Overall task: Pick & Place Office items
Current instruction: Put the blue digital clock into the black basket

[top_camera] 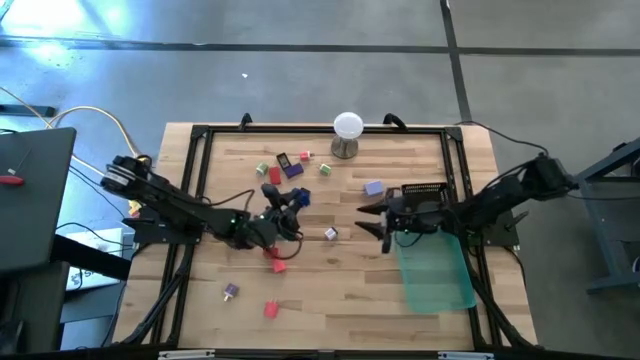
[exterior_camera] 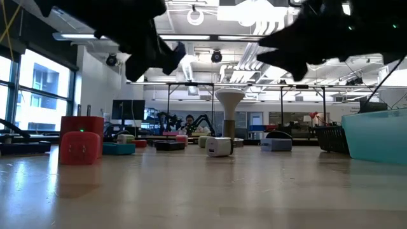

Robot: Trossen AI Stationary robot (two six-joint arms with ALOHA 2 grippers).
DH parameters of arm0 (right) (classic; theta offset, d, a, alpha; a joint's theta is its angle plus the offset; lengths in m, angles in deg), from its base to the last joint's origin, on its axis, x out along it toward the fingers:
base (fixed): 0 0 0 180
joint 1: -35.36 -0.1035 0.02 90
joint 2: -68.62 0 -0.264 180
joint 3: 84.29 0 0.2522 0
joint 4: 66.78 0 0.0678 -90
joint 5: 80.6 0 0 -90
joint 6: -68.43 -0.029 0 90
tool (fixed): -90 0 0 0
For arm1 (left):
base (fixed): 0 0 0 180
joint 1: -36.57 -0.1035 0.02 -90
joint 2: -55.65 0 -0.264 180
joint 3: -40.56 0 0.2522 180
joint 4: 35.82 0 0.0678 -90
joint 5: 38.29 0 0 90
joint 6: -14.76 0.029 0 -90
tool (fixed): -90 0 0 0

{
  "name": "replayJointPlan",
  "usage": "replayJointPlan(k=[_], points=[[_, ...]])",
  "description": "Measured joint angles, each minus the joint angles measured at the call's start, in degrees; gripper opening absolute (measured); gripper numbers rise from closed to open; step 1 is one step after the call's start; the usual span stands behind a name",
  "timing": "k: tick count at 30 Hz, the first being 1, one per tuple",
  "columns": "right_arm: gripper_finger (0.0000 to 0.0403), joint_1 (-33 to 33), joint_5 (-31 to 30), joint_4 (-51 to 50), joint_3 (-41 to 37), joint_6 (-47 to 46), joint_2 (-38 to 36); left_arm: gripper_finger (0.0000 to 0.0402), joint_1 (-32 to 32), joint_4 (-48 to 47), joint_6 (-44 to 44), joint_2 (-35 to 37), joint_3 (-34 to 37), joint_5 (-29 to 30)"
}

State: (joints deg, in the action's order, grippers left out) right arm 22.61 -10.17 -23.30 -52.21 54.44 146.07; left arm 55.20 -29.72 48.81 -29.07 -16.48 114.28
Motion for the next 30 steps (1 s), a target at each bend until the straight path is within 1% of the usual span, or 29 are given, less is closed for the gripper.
replayJointPlan(k=[4, 6, 8, 13, 19, 23, 28, 30], points=[[0.0188, -0.78, -0.16, -0.15, 5.26, 0.93, 3.95, 0.0127, 0.63, -0.03, 5.76, -6.23, -4.28, 3.34], [0.0188, -0.84, -1.13, -0.41, 7.25, 0.49, 5.49, 0.0127, 1.00, -0.23, 6.83, -9.69, -6.67, 6.43], [0.0187, -0.81, -2.28, -0.66, 8.43, 0.41, 6.99, 0.0127, 1.62, -0.08, 6.74, -12.85, -9.07, 7.98], [0.0187, -0.81, -6.03, -0.89, 10.27, -0.81, 10.77, 0.0127, 2.90, 0.74, 6.69, -19.29, -13.76, 8.56], [0.0187, -1.36, -10.11, -1.09, 11.33, 1.70, 13.01, 0.0127, 2.96, 2.31, 6.24, -20.30, -15.62, 9.68], [0.0187, -2.47, -10.49, -0.87, 12.00, 3.21, 13.00, 0.0127, 2.87, 4.68, 9.34, -20.25, -15.62, 12.17], [0.0187, -3.16, -10.59, -1.74, 13.85, 4.20, 13.00, 0.0127, 2.39, 6.15, 9.42, -20.27, -15.62, 12.14], [0.0187, -3.14, -12.13, -4.05, 14.68, 4.40, 13.00, 0.0127, 2.37, 6.44, 9.65, -20.27, -15.62, 11.06]])
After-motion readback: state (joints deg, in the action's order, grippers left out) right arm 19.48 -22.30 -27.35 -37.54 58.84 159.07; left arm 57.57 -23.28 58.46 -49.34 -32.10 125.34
